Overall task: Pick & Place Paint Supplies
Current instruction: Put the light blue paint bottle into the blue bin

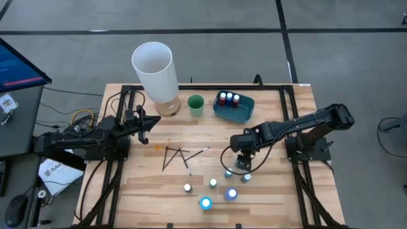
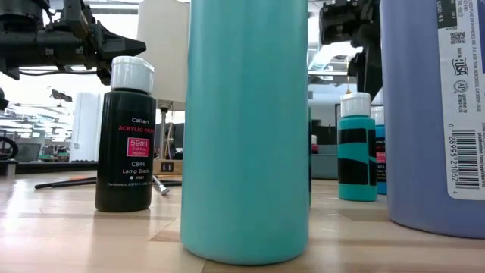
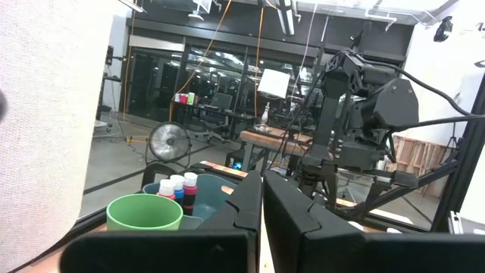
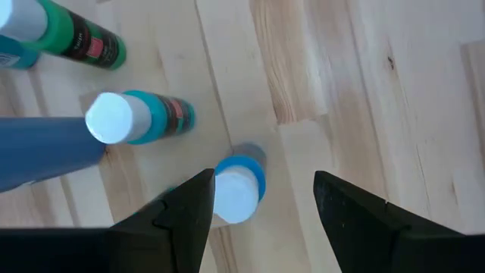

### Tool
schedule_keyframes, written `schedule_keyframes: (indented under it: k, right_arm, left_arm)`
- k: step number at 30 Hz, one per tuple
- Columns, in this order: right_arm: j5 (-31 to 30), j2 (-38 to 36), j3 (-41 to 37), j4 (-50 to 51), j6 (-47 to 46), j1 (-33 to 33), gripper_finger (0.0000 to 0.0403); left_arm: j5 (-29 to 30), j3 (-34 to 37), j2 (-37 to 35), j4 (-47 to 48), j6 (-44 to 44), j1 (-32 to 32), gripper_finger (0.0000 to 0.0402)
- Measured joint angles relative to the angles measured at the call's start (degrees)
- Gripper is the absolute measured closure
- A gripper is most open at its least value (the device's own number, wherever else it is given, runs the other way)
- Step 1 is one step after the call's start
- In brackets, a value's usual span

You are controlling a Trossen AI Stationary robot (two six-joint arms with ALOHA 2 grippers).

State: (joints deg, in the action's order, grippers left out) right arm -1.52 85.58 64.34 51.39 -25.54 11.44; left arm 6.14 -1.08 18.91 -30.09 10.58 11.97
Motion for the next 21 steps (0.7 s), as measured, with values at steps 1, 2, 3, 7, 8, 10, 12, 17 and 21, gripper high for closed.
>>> schedule_keyframes:
  k: [1,2,3,7,8,10,12,17,21]
  right_arm:
    - [0.0,0.0,0.0,0.0,0.0,0.0,0.0182]
    - [0.0,0.0,0.0,0.1,0.0,0.0,0.0182]
    - [0.0,0.0,0.0,0.1,0.0,0.0,0.0182]
    - [0.0,0.0,0.0,0.1,0.0,0.0,0.0182]
    - [0.0,0.0,0.0,0.1,0.0,0.0,0.0182]
    - [0.8,0.0,0.0,0.1,0.0,0.2,0.0182]
    - [3.3,0.0,0.0,0.1,0.0,0.5,0.0182]
    - [6.8,0.0,0.0,-1.2,0.0,2.1,0.0182]
    - [4.6,0.0,0.0,-1.0,0.1,2.8,0.0181]
  left_arm:
    - [0.0,0.0,0.0,0.0,0.0,0.0,0.0399]
    - [0.0,0.0,0.0,0.0,0.0,0.0,0.0399]
    - [0.0,0.0,0.0,0.0,0.0,0.0,0.0399]
    - [0.0,0.0,0.0,0.0,0.0,0.0,0.0399]
    - [0.0,0.0,0.0,0.0,0.0,0.0,0.0399]
    - [0.0,0.0,0.0,0.0,0.0,0.0,0.0399]
    - [0.0,0.0,0.0,0.0,0.0,0.0,0.0399]
    - [0.0,0.0,0.0,0.0,0.0,0.0,0.0399]
    - [0.0,0.0,0.0,0.0,0.0,0.0,0.0399]
